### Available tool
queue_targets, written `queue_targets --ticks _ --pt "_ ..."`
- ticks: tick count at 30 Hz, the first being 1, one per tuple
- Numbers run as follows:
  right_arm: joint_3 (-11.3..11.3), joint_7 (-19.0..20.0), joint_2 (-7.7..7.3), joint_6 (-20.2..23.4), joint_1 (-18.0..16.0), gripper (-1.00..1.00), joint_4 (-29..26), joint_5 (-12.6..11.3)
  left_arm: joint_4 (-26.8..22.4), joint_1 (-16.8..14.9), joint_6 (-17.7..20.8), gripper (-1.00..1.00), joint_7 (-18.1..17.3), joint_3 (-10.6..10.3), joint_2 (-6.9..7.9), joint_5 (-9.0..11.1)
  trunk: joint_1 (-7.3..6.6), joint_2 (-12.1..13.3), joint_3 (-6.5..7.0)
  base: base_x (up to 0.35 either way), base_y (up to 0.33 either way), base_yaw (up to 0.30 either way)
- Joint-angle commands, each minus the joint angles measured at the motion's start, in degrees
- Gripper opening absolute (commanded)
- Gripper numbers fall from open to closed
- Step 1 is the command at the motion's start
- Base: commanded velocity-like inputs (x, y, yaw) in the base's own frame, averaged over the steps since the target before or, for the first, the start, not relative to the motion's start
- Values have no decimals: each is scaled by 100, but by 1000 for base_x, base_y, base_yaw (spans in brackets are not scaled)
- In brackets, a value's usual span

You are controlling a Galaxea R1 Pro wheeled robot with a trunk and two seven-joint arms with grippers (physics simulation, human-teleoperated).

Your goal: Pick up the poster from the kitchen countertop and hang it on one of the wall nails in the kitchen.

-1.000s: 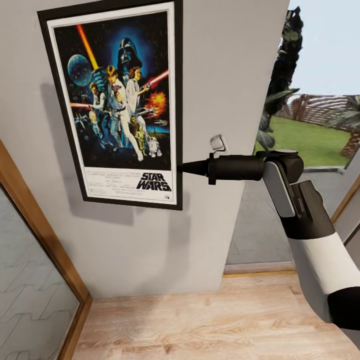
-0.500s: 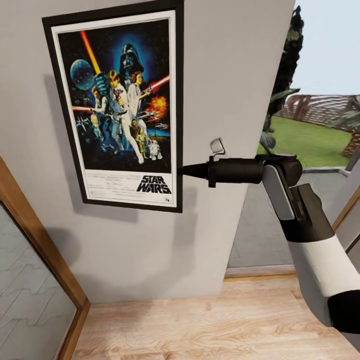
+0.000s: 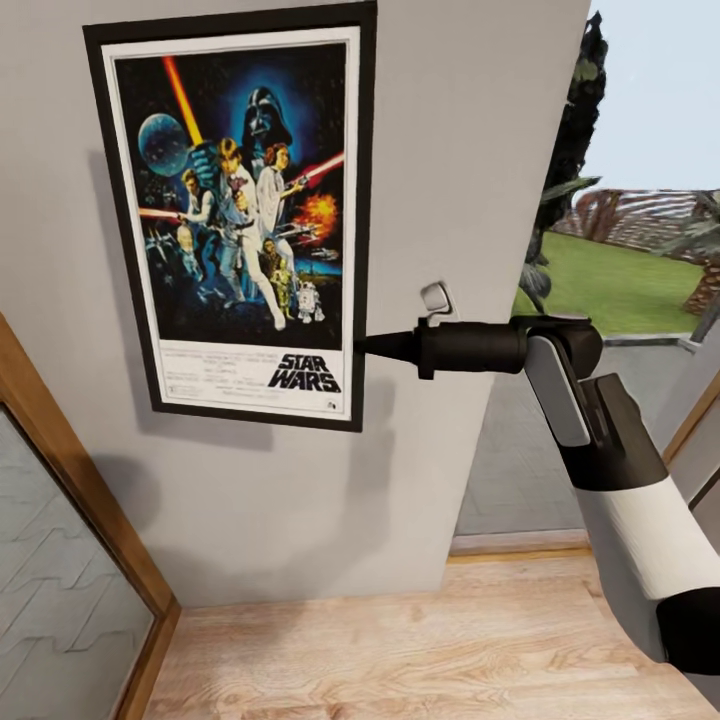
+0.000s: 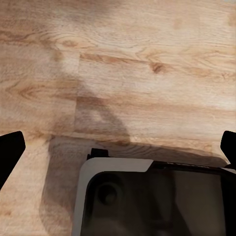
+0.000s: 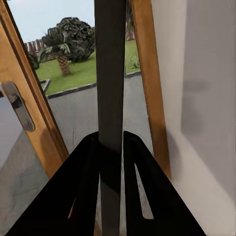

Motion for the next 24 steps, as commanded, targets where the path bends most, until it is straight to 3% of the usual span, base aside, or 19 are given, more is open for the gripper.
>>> queue_targets --ticks 1,13,18,24 --pt "2 8 -4 22 0 -100 3 -42 -5 0 3 100 -37 14 -1 27 4 -12 -11 0 0 0" --pt "0 8 -4 -103 18 -100 0 -79 -5 0 3 100 -35 14 -2 27 4 -12 -11 8 0 0" --pt "0 8 -4 -105 15 -100 -5 -83 -5 0 3 100 -35 14 -1 27 4 -12 -11 230 0 0" --pt "-24 22 64 -108 -172 -100 187 -123 -28 12 -25 100 -34 58 -40 36 4 -12 -11 0 0 0"
